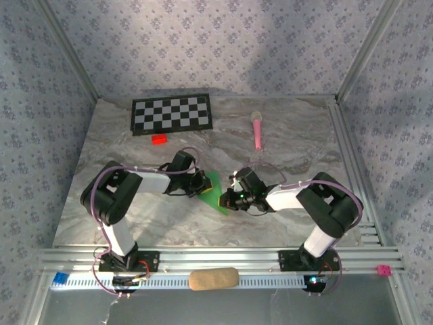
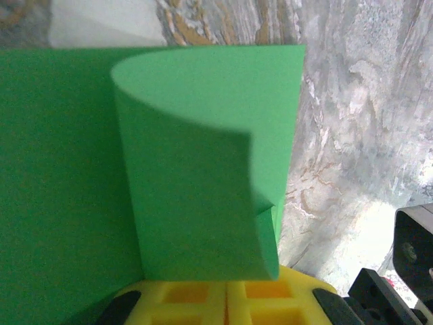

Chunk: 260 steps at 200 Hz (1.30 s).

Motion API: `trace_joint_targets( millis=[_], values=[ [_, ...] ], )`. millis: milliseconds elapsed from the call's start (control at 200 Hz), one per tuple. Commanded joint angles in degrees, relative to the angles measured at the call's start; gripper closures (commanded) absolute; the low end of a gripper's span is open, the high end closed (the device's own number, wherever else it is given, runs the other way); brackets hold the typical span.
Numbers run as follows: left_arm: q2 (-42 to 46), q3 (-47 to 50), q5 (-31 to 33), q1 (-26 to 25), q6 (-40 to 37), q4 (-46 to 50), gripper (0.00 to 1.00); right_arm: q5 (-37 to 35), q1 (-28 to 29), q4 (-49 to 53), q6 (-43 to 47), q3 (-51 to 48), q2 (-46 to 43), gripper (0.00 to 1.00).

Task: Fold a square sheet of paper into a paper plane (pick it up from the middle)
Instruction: Fourth fold the wing at the center of the table.

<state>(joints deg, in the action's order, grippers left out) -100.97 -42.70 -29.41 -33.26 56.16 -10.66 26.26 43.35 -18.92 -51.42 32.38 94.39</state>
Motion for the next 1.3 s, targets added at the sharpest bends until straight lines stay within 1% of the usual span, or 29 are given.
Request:
trace_joint_targets(
  millis=[0, 300, 745, 919, 1184, 1294],
  values=[
    [-2.0, -1.5, 5.4, 2.6, -2.3, 1.9, 0.91, -0.7, -0.3, 10.0, 1.5, -2.8, 1.6, 0.99],
    [-3.1, -3.1, 4.3, 5.2, -3.8, 2.7, 0.89, -0.2, -0.5, 10.1, 1.9, -2.8, 1.8, 1.0],
    [-5.3, -7.3, 3.8, 9.3, -7.2, 7.0, 0.89, 1.5, -1.0, 11.3, 3.8, -3.0, 0.9, 1.0],
    [-5.3, -8.2, 5.2, 9.7, -8.4, 9.3, 0.89, 2.7, -1.4, 11.8, 5.0, -3.4, 0.4, 1.0],
    [0.1, -8.7, 6.4, 9.6, -9.5, 12.4, 0.89, 4.9, -2.5, 13.4, 8.1, -3.7, -0.4, 1.0],
    [5.1, -7.6, 9.5, 9.7, -9.4, 13.6, 0.88, 5.4, -2.8, 13.6, 8.7, -3.5, -0.1, 1.0]
  ],
)
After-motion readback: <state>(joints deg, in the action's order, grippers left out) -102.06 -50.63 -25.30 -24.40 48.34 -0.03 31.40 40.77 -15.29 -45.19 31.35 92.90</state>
